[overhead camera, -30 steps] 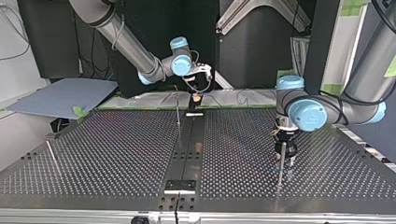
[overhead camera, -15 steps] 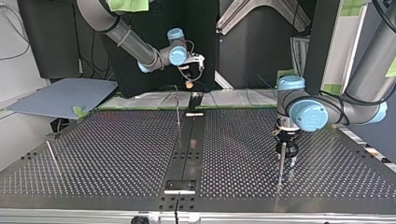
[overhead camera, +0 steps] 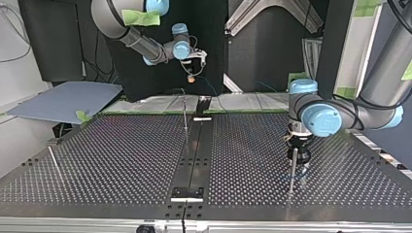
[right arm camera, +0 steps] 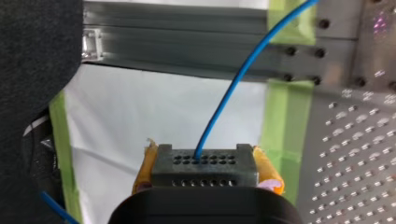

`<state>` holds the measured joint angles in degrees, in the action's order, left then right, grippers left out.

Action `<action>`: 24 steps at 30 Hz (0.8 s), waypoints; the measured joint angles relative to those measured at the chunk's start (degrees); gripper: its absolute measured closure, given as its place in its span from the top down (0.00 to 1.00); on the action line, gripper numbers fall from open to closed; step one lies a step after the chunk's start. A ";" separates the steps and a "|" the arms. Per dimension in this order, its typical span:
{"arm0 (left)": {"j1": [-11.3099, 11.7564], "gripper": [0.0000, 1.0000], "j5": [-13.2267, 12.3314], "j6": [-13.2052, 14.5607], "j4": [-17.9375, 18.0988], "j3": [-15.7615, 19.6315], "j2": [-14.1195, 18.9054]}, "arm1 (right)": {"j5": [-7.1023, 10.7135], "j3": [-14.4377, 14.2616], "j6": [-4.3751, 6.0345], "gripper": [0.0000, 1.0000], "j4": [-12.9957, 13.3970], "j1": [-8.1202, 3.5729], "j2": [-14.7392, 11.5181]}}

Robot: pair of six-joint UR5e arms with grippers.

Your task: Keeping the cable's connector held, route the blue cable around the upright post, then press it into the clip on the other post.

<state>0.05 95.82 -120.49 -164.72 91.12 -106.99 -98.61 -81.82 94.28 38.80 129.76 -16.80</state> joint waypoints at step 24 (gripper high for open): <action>0.10 0.87 -0.07 0.04 0.00 0.00 0.00 | 0.40 -4.73 0.56 0.00 11.72 -2.32 5.04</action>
<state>0.15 95.75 -120.44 -164.72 91.12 -106.99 -98.21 -86.54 94.84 50.52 127.43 -11.76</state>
